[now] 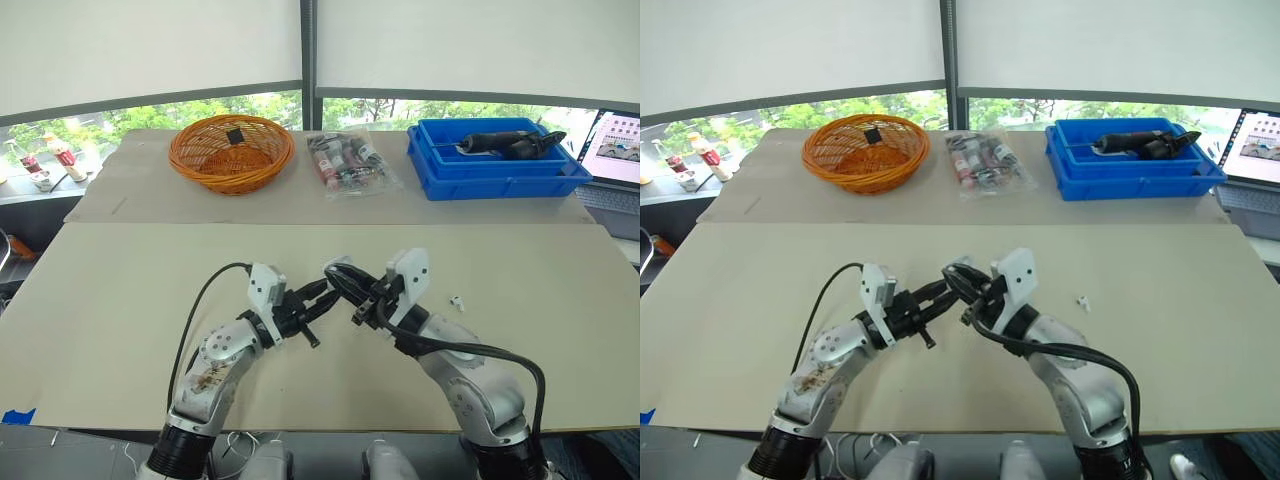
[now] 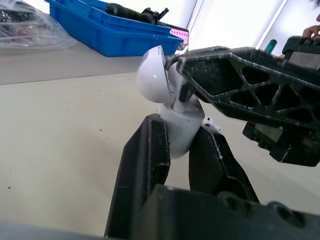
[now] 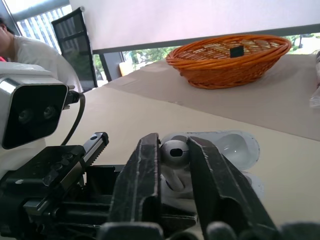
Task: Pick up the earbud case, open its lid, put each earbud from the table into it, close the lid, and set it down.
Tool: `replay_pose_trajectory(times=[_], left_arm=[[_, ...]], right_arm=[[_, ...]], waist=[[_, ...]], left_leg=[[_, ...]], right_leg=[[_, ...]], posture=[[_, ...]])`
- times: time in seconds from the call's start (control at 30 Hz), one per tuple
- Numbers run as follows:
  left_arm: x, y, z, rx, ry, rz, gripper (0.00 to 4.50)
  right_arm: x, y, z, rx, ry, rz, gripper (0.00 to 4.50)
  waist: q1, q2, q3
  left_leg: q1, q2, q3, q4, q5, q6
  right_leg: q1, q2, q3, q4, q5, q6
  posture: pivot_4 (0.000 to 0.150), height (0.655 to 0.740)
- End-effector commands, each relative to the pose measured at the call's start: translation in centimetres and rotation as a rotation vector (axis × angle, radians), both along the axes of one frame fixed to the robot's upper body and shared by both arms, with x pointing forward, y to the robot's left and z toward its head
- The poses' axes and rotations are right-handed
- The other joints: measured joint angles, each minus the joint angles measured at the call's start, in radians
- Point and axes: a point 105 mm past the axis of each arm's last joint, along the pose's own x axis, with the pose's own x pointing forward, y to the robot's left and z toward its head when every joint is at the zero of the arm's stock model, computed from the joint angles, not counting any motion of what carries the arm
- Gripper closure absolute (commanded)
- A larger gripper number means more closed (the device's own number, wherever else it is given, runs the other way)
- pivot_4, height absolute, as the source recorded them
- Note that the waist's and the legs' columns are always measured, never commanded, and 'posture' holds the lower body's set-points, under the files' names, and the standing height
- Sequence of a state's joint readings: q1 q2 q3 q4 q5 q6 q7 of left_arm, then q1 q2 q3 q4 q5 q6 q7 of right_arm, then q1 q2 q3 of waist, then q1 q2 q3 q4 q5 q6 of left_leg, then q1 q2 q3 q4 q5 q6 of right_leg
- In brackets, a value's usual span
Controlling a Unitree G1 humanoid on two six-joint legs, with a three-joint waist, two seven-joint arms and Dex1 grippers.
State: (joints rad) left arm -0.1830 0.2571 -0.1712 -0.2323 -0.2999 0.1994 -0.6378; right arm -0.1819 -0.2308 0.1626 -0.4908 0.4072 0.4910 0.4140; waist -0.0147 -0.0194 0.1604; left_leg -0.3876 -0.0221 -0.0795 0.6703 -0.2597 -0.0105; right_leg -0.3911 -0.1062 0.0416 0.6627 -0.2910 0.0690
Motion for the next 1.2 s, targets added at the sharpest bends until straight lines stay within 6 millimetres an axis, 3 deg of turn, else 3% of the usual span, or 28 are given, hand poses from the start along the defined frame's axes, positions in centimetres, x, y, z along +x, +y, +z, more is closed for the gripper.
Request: replay_pose_trajectory(times=[0.03, 0.07, 0.27, 0.47, 0.6, 0.73, 0.93, 0.97, 1.07, 1.2], left_arm=[[-0.5, 0.0, 2.2, -0.031, -0.088, -0.01, 3.97], [-0.5, 0.0, 2.1, -0.03, -0.087, -0.008, 3.97], [-0.5, 0.4, 1.7, -0.02, -0.076, -0.003, 3.97], [-0.4, 0.7, 1.3, -0.001, -0.074, -0.012, 3.97], [-0.4, 0.6, 1.1, 0.008, -0.078, -0.026, 3.97], [-0.4, 0.6, 0.9, 0.015, -0.079, -0.034, 3.97], [-0.5, 0.5, 0.7, 0.022, -0.08, -0.041, 3.97], [-0.5, 0.5, 0.7, 0.023, -0.079, -0.041, 3.97], [-0.6, 0.5, 0.5, 0.024, -0.077, -0.039, 3.97], [-0.7, 0.5, 0.4, 0.026, -0.075, -0.037, 3.97]], right_arm=[[-0.3, -0.7, 0.5, -0.013, -0.012, -0.01, 2.12], [-0.6, -0.9, 0.5, -0.023, -0.004, -0.003, 1.75], [-3.0, -3.5, 1.7, -0.083, 0.015, 0.039, 1.71], [-4.7, -8.9, 2.3, -0.195, 0.013, -0.055, 1.71], [-5.7, -15.1, 0.4, -0.366, 0.062, -0.226, 1.71], [-7.6, -20.9, -2.8, -0.508, 0.144, -0.362, 1.71], [-9.2, -26.2, -5.6, -0.523, 0.223, -0.539, 1.71], [-9.3, -26.7, -5.8, -0.513, 0.231, -0.559, 1.18], [-9.5, -27.5, -6.0, -0.504, 0.244, -0.583, 0.17], [-9.5, -27.9, -6.3, -0.512, 0.255, -0.587, 0.0]], waist=[[0.0, 0.0, 0.0], [0.001, 0.0, 0.0], [0.002, 0.0, 0.0], [0.006, 0.0, 0.0], [0.015, 0.0, 0.0], [0.018, 0.0, 0.0], [0.013, 0.0, 0.0], [0.012, 0.0, 0.0], [0.012, 0.001, 0.0], [0.012, 0.001, -0.001]], left_leg=[[0.0, 0.0, 0.0, 0.0, 0.0, 0.0], [0.0, 0.0, 0.0, 0.0, 0.0, 0.0], [0.0, 0.0, 0.0, 0.0, 0.0, 0.0], [0.0, 0.0, 0.0, 0.0, 0.0, 0.0], [0.0, 0.0, 0.003, 0.0, 0.0, 0.001], [0.0, 0.0, 0.007, 0.0, 0.0, 0.001], [0.002, 0.0, 0.007, -0.001, 0.0, 0.001], [0.002, 0.0, 0.007, -0.001, 0.0, 0.001], [0.002, 0.0, 0.007, -0.001, 0.0, 0.001], [0.002, 0.0, 0.006, -0.001, 0.0, 0.001]], right_leg=[[0.0, 0.0, 0.0, 0.0, 0.0, 0.0], [0.0, 0.0, 0.0, 0.0, 0.0, 0.0], [0.0, 0.0, 0.0, -0.001, 0.0, 0.0], [0.002, 0.0, 0.0, -0.003, 0.0, 0.0], [0.003, 0.0, 0.0, -0.004, 0.0, 0.0], [0.004, 0.0, 0.0, -0.005, 0.0, 0.0], [0.005, 0.0, 0.001, -0.005, 0.0, 0.0], [0.005, 0.0, 0.001, -0.005, 0.0, 0.0], [0.005, 0.0, 0.001, -0.005, 0.0, 0.0], [0.005, 0.0, 0.001, -0.005, 0.0, 0.0]], posture=[[0.15, 0.74], [0.15, 0.74], [0.15, 0.74], [0.15, 0.74], [0.15, 0.74], [0.15, 0.74], [0.15, 0.74], [0.15, 0.74], [0.15, 0.74], [0.15, 0.74]])
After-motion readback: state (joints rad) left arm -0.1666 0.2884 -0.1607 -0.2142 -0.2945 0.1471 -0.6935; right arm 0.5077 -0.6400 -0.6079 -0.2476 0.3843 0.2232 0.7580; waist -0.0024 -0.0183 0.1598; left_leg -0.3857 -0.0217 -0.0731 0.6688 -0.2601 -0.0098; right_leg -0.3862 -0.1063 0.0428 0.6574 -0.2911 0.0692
